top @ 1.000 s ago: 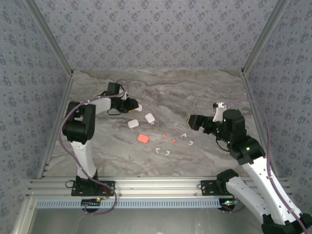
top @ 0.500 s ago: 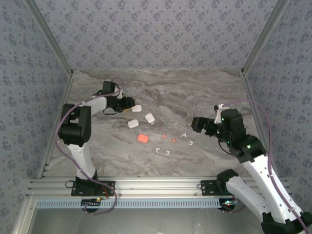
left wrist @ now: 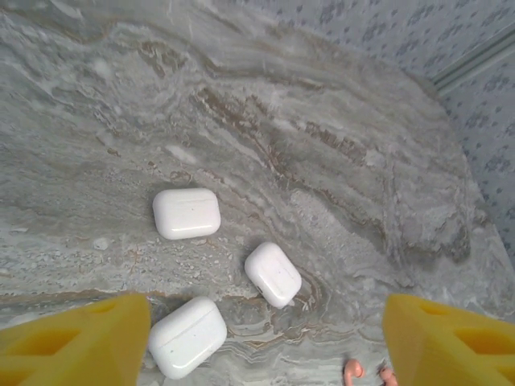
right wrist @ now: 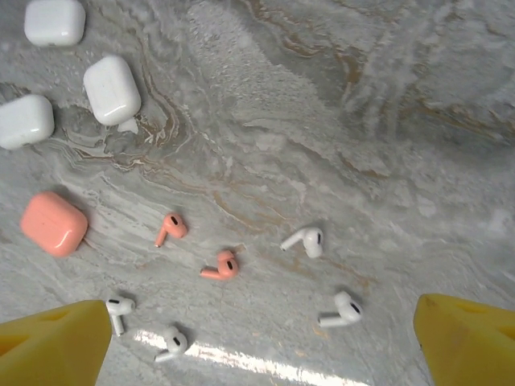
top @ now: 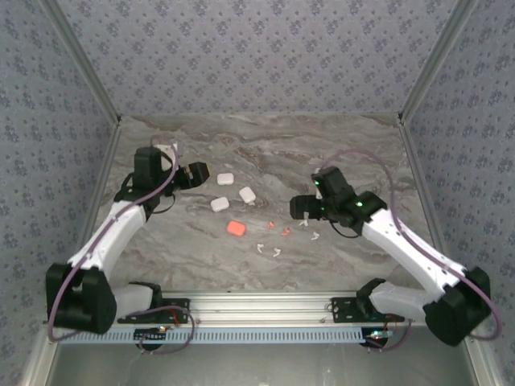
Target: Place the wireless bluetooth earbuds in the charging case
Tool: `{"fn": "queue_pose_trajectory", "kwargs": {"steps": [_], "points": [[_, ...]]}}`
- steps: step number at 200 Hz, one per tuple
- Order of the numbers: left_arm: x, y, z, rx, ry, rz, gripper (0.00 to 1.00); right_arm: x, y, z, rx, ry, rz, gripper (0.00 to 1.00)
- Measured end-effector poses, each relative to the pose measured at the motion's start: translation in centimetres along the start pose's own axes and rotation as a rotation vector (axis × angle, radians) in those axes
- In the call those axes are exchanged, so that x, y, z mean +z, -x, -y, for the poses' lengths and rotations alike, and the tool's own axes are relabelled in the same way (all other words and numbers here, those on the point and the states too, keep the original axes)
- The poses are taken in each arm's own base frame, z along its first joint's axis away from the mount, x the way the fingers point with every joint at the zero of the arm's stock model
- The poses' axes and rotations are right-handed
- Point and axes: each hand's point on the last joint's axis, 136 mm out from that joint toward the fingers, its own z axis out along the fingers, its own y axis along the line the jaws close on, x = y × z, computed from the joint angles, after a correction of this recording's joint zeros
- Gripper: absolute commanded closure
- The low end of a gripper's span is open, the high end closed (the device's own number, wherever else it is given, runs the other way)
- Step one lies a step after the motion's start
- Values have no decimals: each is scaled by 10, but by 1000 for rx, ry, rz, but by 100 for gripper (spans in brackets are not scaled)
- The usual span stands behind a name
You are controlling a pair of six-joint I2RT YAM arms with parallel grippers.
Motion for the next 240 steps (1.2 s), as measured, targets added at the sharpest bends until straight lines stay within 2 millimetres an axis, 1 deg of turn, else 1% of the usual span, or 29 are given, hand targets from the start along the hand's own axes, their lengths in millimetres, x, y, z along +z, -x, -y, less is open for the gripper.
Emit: {"fn": "queue_pose_trajectory", "kwargs": {"steps": [15,34,53,75,100,111,136,165,194,240], "points": [[-14,-2,4,11,-3,29,19,17,9,-14,-52,-17,-20,2],[-24,-8,6,19,-3,35,17,41,18,-32,-115,-30,-44,7],[-30,-17,4,19,6,23,15,65,29,-52,-170,-35,-64,11],[-37,-30,0,13,20,12,14,90,43,-75,-229,-31,-76,13],[-45,-39,-4,13,37,7,11,113,51,-91,-275,-29,-96,15],[-48,-40,-4,16,39,10,9,123,52,-95,-289,-31,-109,16],[-52,-43,-3,22,40,8,1,145,51,-101,-322,-38,-144,18],[-52,-49,-6,17,45,-4,1,167,51,-106,-356,-46,-184,21],[-51,-56,-9,9,54,-23,1,180,48,-111,-388,-53,-216,21],[-50,-57,-10,7,55,-26,1,195,41,-118,-425,-53,-258,23]]}}
